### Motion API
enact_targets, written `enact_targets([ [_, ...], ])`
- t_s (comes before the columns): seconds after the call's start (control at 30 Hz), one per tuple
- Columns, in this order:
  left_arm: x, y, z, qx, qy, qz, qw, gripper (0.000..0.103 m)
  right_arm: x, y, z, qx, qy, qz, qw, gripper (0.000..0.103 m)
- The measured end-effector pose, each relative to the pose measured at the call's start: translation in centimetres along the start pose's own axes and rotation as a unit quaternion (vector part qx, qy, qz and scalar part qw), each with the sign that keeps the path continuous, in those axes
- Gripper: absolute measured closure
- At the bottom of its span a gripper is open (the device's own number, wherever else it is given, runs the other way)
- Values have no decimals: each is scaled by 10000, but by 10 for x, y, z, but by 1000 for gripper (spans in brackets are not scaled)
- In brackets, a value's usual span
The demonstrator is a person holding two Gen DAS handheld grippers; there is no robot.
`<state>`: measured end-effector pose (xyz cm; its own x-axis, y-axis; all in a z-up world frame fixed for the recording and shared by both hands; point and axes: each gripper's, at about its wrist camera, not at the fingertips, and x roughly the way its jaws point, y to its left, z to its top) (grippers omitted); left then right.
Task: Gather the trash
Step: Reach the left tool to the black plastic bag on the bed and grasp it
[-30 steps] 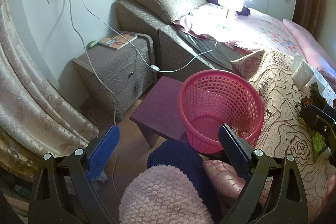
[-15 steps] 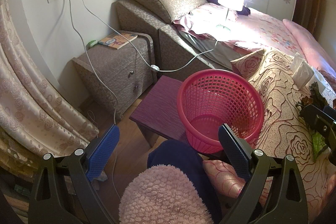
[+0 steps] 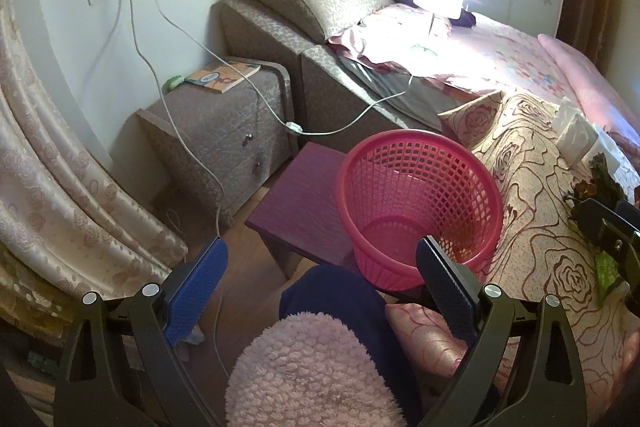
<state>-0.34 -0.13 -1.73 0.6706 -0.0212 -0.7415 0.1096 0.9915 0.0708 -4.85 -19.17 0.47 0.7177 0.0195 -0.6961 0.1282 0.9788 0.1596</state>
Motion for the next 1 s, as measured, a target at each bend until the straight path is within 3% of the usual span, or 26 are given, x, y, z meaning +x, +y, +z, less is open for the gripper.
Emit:
enact_targets([
  [0.33,1,-6,0,77,48,-42,10000,12,-3,-2,0,0,10,11,10000,7],
  [0.5,-3,-13,0,179,20,-198,9996,12,-26,-25,2,123,-186,-173,9996,6],
  [0.83,-8,-41,1,511,56,-777,9957,12,-75,-100,-12,544,-415,-908,9935,6],
  [1.0,-13,-64,11,713,3,-1180,9905,12,-85,-125,-17,757,-454,-1060,9904,6],
])
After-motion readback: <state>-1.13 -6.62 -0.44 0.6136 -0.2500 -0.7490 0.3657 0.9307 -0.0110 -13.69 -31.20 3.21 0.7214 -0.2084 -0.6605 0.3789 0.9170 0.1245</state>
